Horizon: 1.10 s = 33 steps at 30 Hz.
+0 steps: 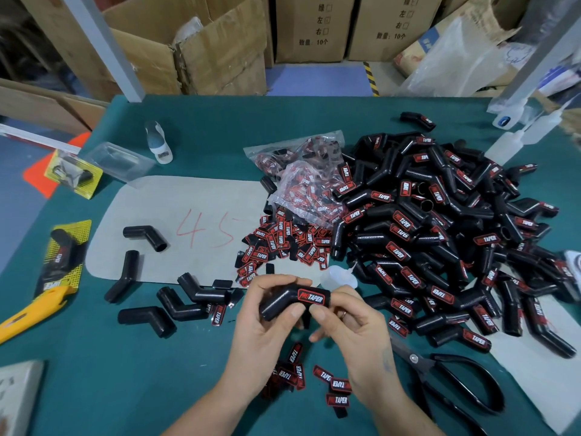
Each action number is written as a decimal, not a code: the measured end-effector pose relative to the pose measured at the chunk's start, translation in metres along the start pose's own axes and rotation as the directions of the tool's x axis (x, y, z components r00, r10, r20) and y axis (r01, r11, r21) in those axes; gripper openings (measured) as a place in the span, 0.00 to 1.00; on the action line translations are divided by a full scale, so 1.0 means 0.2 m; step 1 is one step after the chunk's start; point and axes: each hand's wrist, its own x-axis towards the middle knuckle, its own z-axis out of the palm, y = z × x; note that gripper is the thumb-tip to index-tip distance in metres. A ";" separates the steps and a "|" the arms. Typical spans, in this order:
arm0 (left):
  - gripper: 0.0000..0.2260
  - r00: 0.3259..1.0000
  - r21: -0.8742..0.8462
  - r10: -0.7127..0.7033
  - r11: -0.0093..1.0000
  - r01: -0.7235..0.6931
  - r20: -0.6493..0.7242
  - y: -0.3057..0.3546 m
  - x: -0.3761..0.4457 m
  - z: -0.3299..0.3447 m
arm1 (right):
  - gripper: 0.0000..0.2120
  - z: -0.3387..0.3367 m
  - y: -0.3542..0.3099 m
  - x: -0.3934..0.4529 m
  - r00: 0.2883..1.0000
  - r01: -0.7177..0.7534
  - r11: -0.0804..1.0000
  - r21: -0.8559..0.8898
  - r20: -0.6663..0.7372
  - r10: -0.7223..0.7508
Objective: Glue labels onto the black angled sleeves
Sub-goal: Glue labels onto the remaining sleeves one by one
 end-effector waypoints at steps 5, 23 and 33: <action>0.10 1.000 -0.025 0.004 1.000 -0.004 -0.025 -0.01 -0.01 0.01 | 0.06 0.00 0.01 0.00 0.999 0.028 1.000 0.000 -0.016 -0.028; 0.08 0.999 0.018 0.018 1.000 -0.018 -0.033 -0.04 0.00 0.01 | 0.03 0.02 -0.01 0.00 0.999 0.041 0.999 0.015 -0.005 -0.040; 0.08 0.999 0.017 0.035 0.999 -0.035 -0.027 -0.03 0.00 0.02 | 0.17 0.02 -0.01 0.00 1.000 -0.007 0.999 0.041 0.029 0.005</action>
